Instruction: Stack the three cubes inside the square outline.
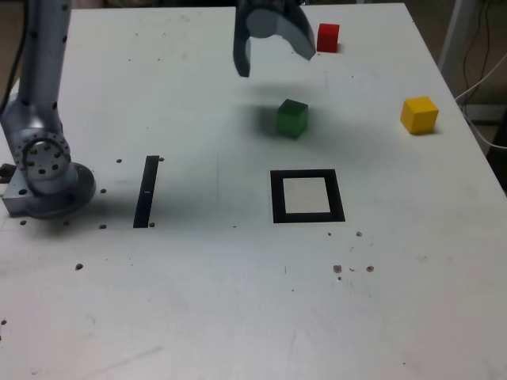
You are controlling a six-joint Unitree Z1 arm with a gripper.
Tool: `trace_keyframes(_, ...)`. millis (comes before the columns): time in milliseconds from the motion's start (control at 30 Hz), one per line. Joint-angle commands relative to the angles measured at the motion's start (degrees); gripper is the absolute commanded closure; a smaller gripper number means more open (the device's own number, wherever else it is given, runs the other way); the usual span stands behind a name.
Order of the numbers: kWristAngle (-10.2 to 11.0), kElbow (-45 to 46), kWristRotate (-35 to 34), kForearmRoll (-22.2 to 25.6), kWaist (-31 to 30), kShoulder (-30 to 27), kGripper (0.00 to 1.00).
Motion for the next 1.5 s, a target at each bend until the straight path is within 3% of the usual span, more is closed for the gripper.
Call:
trace_keyframes(0,0.2,-3.7,0.9,1.6,0.8,2.3,0.00)
trace_keyframes(633,1.0,-29.9,8.1,9.4,8.5,18.1,0.00)
trace_keyframes(1067,1.7,-50.0,13.0,13.9,10.5,28.6,0.00)
trace_keyframes(1267,1.3,-59.8,17.5,15.8,11.7,33.8,0.00)
trace_keyframes(1467,0.6,-63.6,20.7,15.7,12.4,35.6,0.00)
